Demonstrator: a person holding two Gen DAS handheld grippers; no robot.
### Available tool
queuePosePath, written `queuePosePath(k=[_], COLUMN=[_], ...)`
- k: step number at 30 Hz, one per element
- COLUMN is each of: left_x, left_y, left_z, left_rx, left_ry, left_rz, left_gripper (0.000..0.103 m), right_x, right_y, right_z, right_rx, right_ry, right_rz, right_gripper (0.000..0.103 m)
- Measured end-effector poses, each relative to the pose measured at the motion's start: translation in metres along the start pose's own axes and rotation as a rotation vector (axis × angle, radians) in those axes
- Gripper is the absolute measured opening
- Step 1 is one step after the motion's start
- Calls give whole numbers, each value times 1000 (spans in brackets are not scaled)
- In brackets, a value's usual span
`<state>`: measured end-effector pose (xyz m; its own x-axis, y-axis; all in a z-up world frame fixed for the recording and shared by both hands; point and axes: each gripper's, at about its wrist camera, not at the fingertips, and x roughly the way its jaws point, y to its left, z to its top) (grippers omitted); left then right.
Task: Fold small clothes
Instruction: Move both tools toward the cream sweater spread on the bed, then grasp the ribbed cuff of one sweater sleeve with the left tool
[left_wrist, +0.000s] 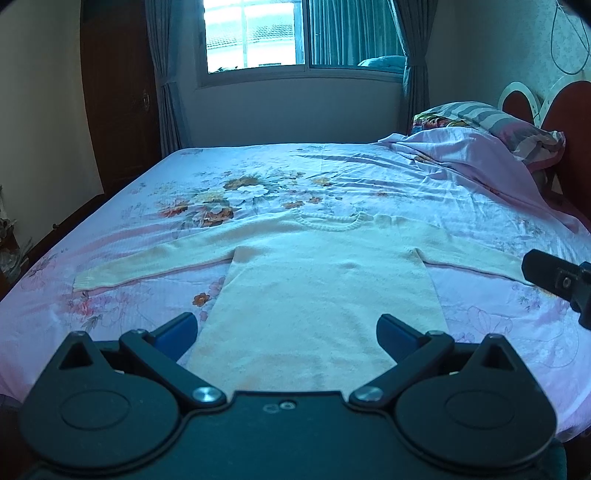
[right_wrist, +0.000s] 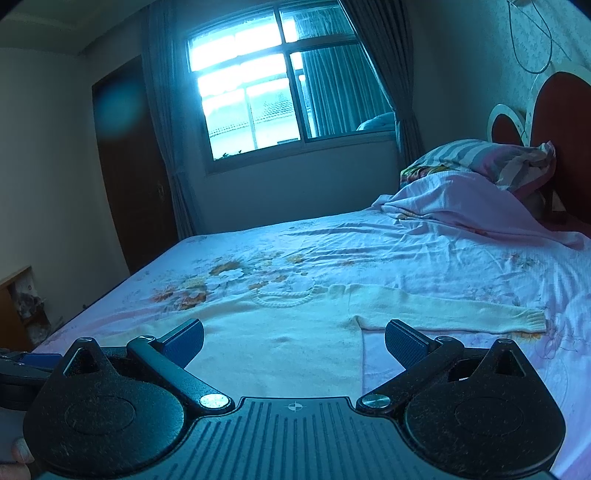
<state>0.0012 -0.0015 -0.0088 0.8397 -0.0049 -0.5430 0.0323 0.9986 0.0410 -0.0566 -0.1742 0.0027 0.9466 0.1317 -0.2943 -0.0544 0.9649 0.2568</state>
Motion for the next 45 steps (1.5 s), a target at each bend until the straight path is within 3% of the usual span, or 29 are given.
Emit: queuePosePath(k=[9,24,34,45], left_x=[6,36,68,112], left_y=[6,30,56,88], left_z=[-1,2,8,17], left_rx=[-15,-34,-135,-130], left_ry=[-37,-13,69,139], left_rz=[0,48,74,147], left_gripper=[102,101,101,101], right_x=[5,34,75,138], right_y=[0,-2,12,31], right_z=[-2,-20,-24,-14], right_rx=[0,8,-26,-66], right_ry=[8,82,127,169], right_rz=[-3,-6,30,63], right_gripper=[103,103,103,103])
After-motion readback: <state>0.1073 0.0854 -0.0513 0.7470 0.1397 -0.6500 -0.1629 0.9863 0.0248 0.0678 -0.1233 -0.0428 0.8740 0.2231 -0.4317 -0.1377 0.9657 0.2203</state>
